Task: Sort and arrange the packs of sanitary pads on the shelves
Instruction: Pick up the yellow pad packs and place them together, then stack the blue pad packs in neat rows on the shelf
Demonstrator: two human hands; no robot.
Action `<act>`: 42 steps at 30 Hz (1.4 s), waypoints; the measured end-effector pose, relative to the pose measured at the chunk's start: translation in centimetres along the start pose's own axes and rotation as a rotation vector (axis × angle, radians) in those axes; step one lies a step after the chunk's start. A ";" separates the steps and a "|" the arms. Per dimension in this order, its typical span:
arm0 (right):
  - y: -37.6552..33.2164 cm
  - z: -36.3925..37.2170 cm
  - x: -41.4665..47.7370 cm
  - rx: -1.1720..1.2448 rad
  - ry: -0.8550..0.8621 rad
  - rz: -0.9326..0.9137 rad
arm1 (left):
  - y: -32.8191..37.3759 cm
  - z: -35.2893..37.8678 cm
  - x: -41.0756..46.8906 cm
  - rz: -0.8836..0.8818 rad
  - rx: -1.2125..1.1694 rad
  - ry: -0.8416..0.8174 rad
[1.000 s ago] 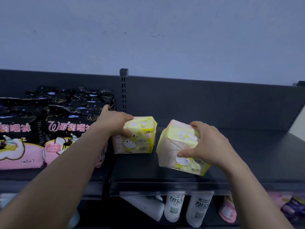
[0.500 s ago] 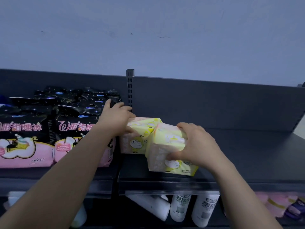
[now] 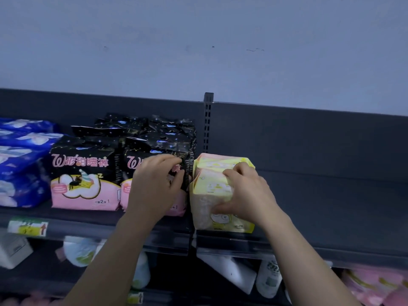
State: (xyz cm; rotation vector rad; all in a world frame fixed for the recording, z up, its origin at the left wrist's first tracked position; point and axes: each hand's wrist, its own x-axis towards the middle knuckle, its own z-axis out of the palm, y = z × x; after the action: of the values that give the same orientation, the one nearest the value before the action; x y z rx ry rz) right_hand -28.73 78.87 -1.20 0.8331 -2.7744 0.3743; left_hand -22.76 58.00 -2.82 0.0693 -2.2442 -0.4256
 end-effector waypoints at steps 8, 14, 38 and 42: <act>-0.1 0.8 0.5 -0.084 0.043 -0.030 | -0.1 0.5 -1.6 -0.080 -0.031 -0.056; 0.4 0.3 -1.0 0.084 0.132 -0.104 | 0.7 0.4 -2.1 -0.101 -0.025 -0.055; -28.1 6.3 -5.5 0.648 0.152 -0.888 | -6.5 -25.4 -20.8 -0.595 0.476 0.130; -38.5 6.7 -9.7 0.715 0.025 -0.996 | -8.7 -34.6 -27.0 -0.702 0.591 0.208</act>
State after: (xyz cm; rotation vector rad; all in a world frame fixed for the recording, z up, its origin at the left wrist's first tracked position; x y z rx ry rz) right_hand -0.11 50.69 -3.41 2.1375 -1.7968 1.1247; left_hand 20.05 45.30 -4.71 1.1718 -2.0129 -0.0875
